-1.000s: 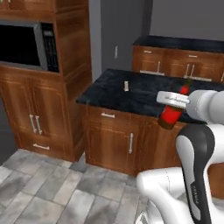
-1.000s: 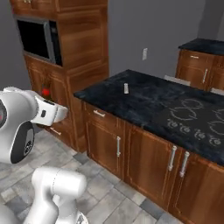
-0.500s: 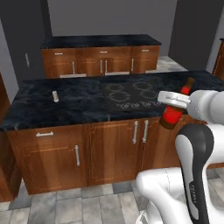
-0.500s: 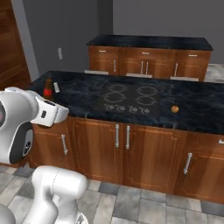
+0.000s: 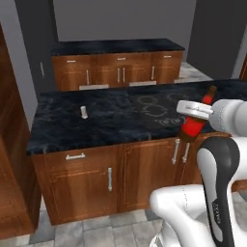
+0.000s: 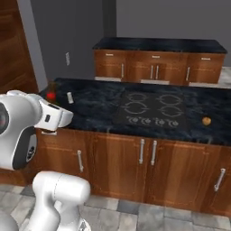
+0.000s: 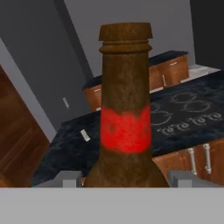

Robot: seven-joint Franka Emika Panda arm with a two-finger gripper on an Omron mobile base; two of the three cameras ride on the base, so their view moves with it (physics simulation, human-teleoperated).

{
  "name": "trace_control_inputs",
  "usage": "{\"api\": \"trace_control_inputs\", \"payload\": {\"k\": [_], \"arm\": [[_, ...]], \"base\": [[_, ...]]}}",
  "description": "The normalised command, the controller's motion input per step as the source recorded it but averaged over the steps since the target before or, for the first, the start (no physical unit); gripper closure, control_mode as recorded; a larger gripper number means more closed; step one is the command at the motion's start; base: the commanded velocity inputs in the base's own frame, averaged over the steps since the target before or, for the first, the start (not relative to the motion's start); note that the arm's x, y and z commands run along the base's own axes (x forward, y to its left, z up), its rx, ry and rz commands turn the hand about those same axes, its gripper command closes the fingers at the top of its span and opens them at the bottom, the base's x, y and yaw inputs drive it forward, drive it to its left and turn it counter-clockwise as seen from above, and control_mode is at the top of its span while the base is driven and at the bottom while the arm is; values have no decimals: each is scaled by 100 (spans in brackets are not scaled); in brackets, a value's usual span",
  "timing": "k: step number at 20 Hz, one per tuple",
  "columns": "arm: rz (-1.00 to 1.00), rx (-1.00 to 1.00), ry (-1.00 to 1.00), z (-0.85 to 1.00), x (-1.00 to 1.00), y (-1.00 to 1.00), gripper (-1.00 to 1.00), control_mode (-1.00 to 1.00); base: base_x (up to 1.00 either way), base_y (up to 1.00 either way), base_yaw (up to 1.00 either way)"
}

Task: Open the cabinet directly in front. Then move the beer and the cup to the dining counter with the candle on it.

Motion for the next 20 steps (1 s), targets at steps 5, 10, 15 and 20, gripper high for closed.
{"api": "trace_control_inputs", "payload": {"k": [5,10,15,20], "arm": [[0,0,0,0,0,0,100,100],[0,0,0,0,0,0,100,100],[0,0,0,0,0,0,100,100],[9,-6,7,-44,42,7,100,-100]], "base": [[73,57,-13],[85,5,-8],[51,0,0],[0,0,0]]}}
